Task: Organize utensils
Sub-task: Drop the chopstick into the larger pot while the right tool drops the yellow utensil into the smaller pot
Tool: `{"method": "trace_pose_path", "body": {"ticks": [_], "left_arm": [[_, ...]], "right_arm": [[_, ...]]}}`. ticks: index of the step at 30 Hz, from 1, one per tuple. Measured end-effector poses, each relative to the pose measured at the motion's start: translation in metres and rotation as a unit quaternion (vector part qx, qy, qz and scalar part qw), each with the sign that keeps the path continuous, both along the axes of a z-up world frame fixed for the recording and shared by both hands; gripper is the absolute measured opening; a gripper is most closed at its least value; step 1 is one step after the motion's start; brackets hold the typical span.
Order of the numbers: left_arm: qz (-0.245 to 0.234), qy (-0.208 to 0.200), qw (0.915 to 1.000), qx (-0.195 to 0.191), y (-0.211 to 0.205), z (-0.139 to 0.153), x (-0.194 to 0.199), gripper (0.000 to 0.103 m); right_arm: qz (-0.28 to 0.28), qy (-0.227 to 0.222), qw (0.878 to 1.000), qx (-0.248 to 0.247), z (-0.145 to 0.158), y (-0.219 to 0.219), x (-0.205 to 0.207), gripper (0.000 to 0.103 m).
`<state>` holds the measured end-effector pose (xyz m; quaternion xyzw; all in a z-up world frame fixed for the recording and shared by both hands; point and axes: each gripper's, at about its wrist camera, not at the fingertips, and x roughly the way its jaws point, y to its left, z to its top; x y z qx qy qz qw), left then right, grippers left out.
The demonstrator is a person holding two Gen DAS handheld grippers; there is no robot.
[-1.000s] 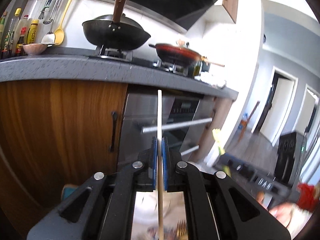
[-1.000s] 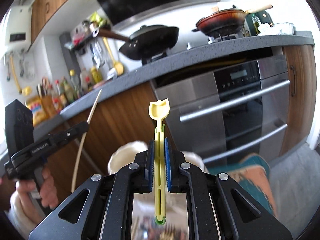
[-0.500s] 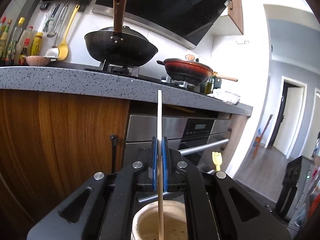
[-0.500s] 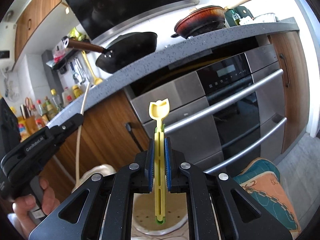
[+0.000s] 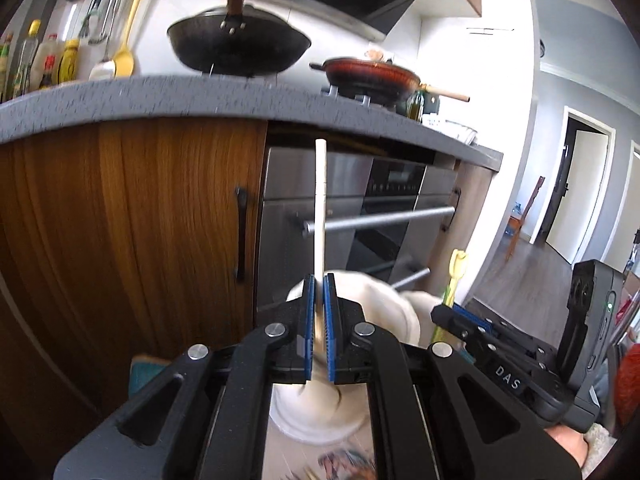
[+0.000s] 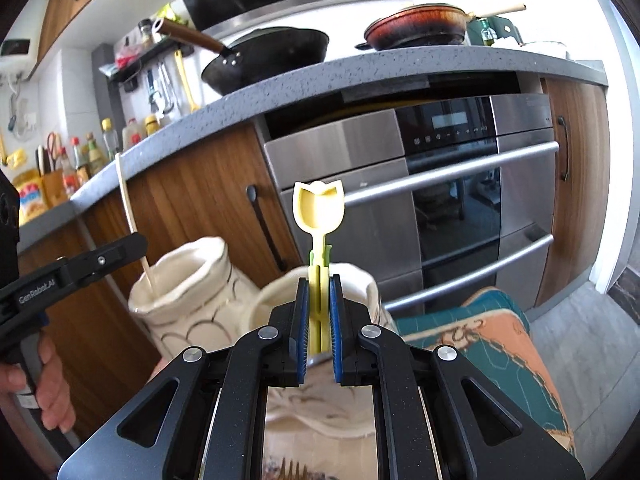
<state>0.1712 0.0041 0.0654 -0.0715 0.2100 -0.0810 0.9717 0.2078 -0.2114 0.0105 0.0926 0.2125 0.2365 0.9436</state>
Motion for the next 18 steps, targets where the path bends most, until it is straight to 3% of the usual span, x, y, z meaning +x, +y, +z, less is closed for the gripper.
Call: {"method": "trace_pose_path", "body": {"ticks": [7,8,11,18], "left_arm": [[-0.006,0.008,0.9999,0.009,-0.008,-0.005,-0.004,0.006],[-0.006,0.006,0.9999,0.014,-0.010,-0.004,-0.005,0.008],[-0.002,0.000,0.9996,0.028,-0.015,-0.001,-0.009,0.021],[0.007,-0.006,0.9993,0.035,-0.011,0.008,-0.022,0.036]], "right_arm": [[0.013,0.002,1.000,0.006,-0.002,0.002,-0.005,0.014],[0.012,0.000,1.000,0.005,-0.001,0.002,-0.006,0.021],[0.009,-0.009,1.000,0.008,0.001,0.000,-0.009,0.025],[-0.003,-0.024,1.000,0.018,0.008,-0.011,-0.021,0.043]]}}
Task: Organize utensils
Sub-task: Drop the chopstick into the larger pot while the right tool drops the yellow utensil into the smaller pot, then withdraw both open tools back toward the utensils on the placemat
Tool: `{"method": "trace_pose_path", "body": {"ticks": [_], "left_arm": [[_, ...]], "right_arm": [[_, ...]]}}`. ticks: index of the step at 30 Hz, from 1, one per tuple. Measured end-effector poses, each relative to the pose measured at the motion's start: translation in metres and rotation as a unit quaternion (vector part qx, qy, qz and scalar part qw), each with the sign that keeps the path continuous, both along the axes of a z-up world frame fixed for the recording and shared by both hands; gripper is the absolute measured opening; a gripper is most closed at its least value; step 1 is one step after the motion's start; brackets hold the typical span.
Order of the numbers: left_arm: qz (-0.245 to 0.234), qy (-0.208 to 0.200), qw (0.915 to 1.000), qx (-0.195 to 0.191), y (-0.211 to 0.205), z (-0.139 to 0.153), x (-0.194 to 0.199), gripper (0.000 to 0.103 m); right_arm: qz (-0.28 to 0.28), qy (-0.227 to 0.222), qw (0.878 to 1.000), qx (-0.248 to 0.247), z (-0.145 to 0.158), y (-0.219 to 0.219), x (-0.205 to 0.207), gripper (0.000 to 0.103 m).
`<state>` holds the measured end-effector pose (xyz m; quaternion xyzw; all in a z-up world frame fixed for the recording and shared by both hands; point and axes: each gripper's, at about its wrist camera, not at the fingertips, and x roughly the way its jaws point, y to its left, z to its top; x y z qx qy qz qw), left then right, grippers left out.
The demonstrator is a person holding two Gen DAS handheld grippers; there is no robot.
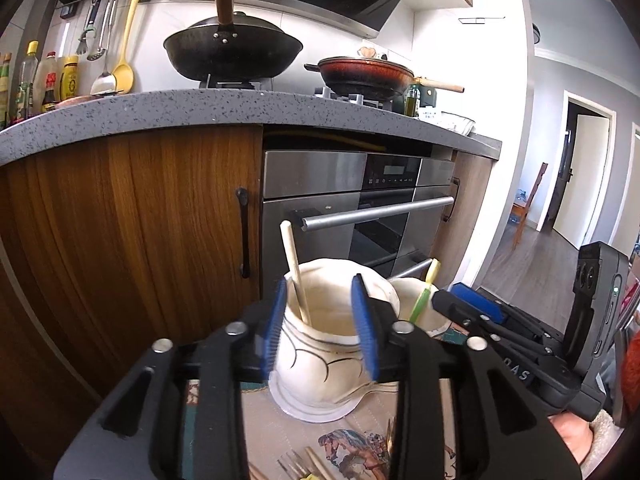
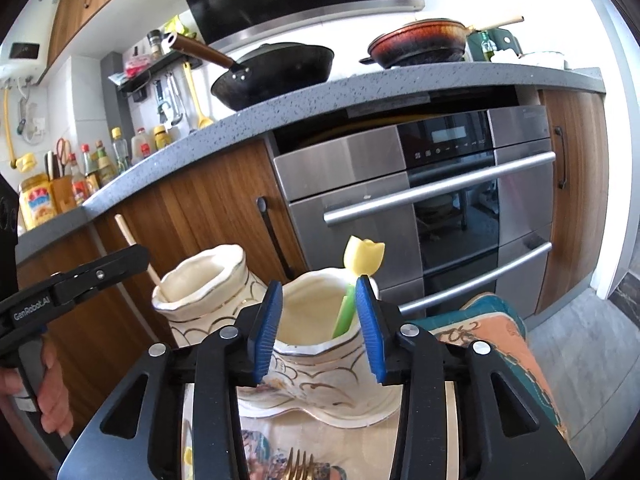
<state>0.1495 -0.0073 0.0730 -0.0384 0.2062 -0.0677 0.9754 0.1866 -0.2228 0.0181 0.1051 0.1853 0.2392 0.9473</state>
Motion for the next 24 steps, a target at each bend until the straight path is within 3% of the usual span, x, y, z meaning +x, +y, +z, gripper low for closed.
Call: {"method": "trace_pose_path", "body": {"ticks": [3,5,14,16,24], "left_arm": [[0.009,-0.004,0.9999,0.003,0.006,0.003,-0.010,0.042],[0.017,-0.004,0.9999,0.002,0.011,0.004,-0.018,0.059],[0.048,0.034,0.9982,0.014,0.034,-0.019,-0.053,0.093],[0.048,0.054,0.9973,0.011,0.038,-0.029,-0.058,0.097],[0.068,0.140,0.9878,-0.005,0.053,-0.078,-0.075,0.097]], "right_arm": [[-0.007,-0.001,1.000,0.009,-0.001,-0.007,-0.009,0.053],[-0.008,0.002,1.000,0.010,-0.005,-0.010,-0.017,0.059],[0.005,0.023,1.000,-0.006,-0.024,-0.017,-0.054,0.093],[0.001,0.030,1.000,-0.007,-0.031,-0.019,-0.059,0.095],[-0.003,0.077,0.997,-0.014,-0.053,-0.019,-0.072,0.097]]}}
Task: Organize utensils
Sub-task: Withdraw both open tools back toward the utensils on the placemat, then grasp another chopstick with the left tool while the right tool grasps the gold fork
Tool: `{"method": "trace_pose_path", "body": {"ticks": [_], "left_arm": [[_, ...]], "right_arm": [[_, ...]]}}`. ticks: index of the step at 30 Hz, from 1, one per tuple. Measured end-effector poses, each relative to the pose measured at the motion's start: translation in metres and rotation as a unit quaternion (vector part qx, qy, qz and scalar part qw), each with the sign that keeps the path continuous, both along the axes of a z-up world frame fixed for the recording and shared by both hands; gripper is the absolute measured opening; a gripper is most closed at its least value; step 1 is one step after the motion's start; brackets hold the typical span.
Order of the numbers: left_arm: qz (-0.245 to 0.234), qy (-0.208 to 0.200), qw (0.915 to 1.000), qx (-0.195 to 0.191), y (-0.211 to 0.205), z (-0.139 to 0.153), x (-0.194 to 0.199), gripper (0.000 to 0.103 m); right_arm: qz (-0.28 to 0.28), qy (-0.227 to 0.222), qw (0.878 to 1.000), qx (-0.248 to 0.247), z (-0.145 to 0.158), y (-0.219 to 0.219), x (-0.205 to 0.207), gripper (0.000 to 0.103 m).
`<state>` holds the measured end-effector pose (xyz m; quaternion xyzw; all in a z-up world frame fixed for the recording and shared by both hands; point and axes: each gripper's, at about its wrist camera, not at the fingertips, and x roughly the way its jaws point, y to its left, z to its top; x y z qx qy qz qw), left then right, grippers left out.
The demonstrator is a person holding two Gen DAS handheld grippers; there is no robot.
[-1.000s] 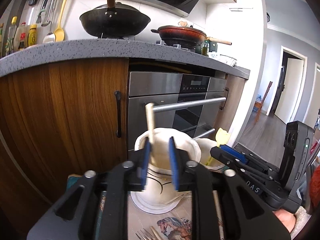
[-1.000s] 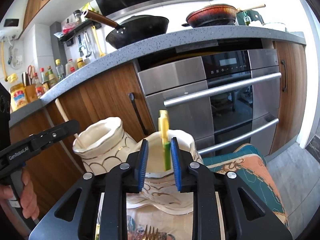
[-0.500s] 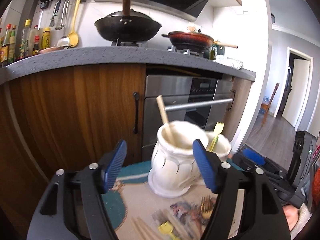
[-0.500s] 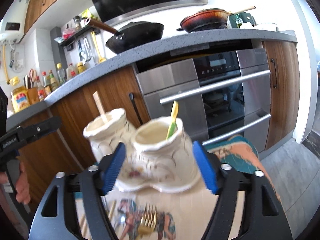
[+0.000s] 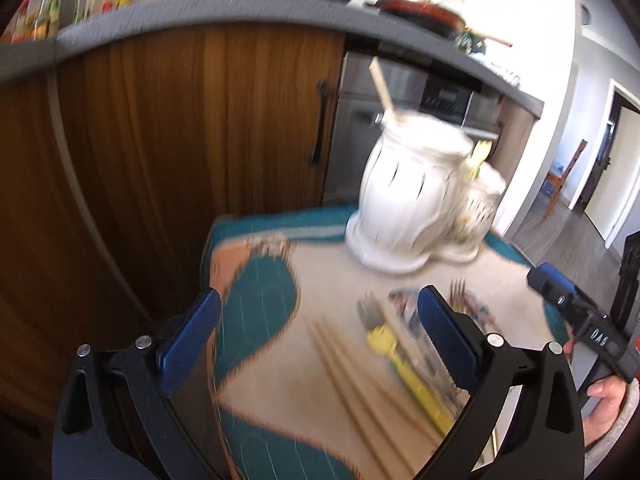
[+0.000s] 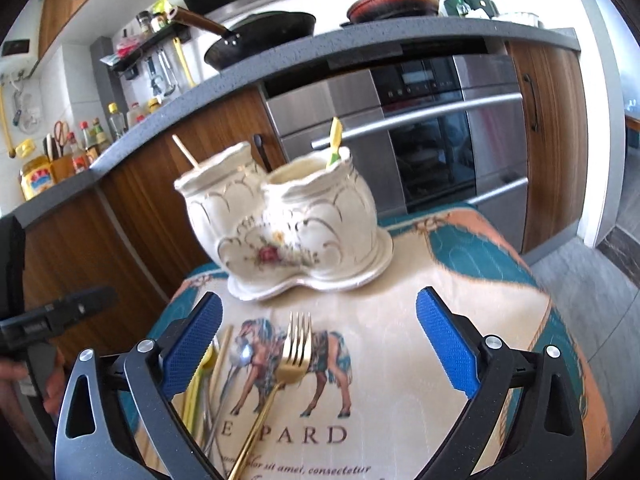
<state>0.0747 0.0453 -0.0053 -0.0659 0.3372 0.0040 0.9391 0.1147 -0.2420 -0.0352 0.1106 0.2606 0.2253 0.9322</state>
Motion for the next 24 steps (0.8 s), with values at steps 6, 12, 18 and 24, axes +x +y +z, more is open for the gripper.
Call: {"method": "trace_pose_path", "body": {"ticks": [6,12,18,24], "left_arm": [[0.014,0.059,0.9977,0.031,-0.005,-0.034,-0.008,0.097],[0.014,0.096,0.9945,0.039,-0.005,-0.053,-0.017,0.087],[-0.012,0.118,0.9922,0.039,-0.018,-0.058,-0.018,0.061],[-0.032,0.125,0.9908,0.042,-0.030,-0.064,-0.013,0.038]], "right_arm": [[-0.007,0.013,1.000,0.001,-0.004,-0.002,-0.002,0.097],[-0.010,0.027,1.000,-0.007,-0.007,-0.003,-0.005,0.097],[-0.003,0.032,0.999,-0.032,-0.010,0.003,-0.008,0.097],[0.006,0.036,0.998,-0.045,-0.012,0.006,-0.011,0.097]]}}
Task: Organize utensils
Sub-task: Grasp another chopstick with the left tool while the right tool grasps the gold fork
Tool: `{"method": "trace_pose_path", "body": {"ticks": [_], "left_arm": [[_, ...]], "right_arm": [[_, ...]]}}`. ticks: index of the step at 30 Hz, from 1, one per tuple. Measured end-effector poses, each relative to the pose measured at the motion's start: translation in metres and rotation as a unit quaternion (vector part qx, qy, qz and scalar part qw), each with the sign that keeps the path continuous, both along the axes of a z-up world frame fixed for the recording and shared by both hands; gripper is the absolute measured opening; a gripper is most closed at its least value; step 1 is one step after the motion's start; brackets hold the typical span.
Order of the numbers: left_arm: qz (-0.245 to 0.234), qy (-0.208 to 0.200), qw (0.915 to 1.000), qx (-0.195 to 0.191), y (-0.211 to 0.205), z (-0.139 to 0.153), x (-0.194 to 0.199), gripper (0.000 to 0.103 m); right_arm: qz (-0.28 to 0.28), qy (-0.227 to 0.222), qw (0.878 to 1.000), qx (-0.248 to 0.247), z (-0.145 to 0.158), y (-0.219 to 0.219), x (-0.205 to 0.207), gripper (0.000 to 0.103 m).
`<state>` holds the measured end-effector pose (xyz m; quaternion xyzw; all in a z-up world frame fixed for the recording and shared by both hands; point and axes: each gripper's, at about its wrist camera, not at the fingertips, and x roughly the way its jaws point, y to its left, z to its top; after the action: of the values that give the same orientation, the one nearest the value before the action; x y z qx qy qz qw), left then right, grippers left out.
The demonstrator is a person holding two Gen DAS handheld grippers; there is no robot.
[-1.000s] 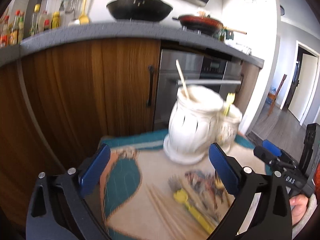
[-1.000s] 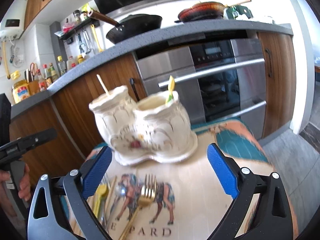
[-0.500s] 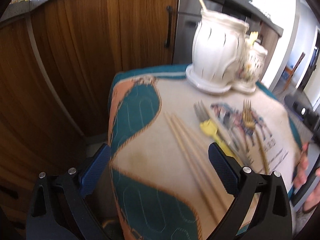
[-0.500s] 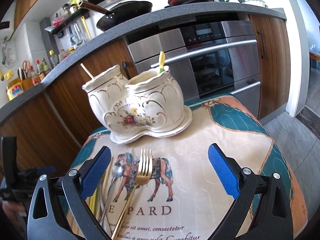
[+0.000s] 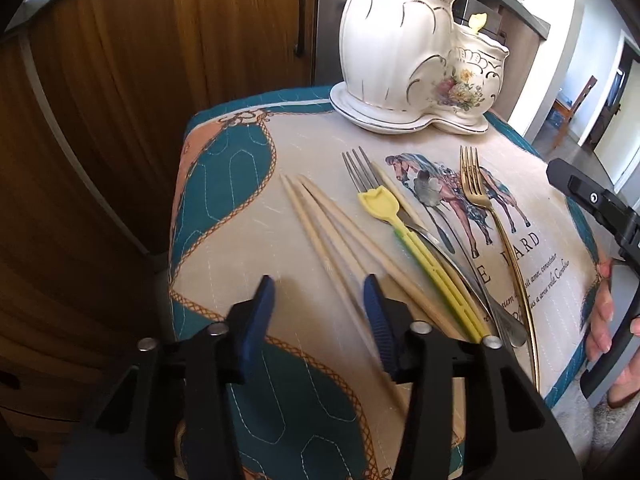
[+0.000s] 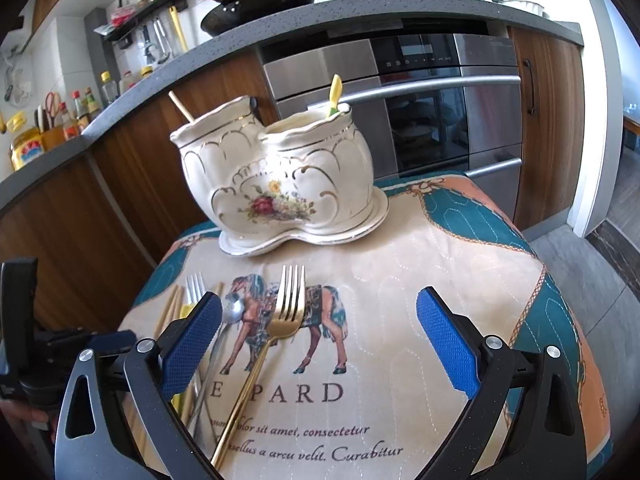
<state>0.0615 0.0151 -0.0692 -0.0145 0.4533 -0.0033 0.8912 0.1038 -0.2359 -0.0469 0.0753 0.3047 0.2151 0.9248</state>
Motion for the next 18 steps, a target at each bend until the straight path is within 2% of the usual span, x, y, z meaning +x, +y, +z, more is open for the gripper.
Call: {"method": "trace_pose_path", "body": {"ticks": [3,6,10,13,15,16,18], "left_arm": [[-0.007,-0.001,0.9999,0.010,0.000,-0.001,0.002,0.027],[-0.025,-0.001,0.9996,0.010,0.000,-0.001,0.002,0.011],[-0.049,0.010,0.9987,0.015,-0.001,0.002,-0.002,0.010],[-0.054,0.015,0.9984,0.009,0.002,0.003,-0.005,0.009],[-0.049,0.016,0.9987,-0.003,0.006,0.002,-0.004,0.009],[-0.045,0.016,0.9988,-0.010,0.008,0.002,-0.003,0.009],[-0.036,0.015,0.9991,-0.017,0.010,0.002,-0.001,0.010]], "right_arm": [[0.006,0.008,1.000,-0.009,-0.003,0.003,0.000,0.097],[0.014,0.018,1.000,-0.020,-0.005,0.007,0.000,0.097],[0.037,0.036,0.997,-0.052,-0.006,0.022,-0.002,0.093],[0.064,0.054,0.992,-0.098,-0.014,0.042,-0.004,0.077],[0.078,0.072,0.987,-0.117,-0.022,0.052,-0.003,0.059],[0.079,0.076,0.986,-0.123,-0.025,0.055,-0.003,0.058],[0.073,0.069,0.984,-0.144,-0.025,0.060,-0.003,0.045]]}}
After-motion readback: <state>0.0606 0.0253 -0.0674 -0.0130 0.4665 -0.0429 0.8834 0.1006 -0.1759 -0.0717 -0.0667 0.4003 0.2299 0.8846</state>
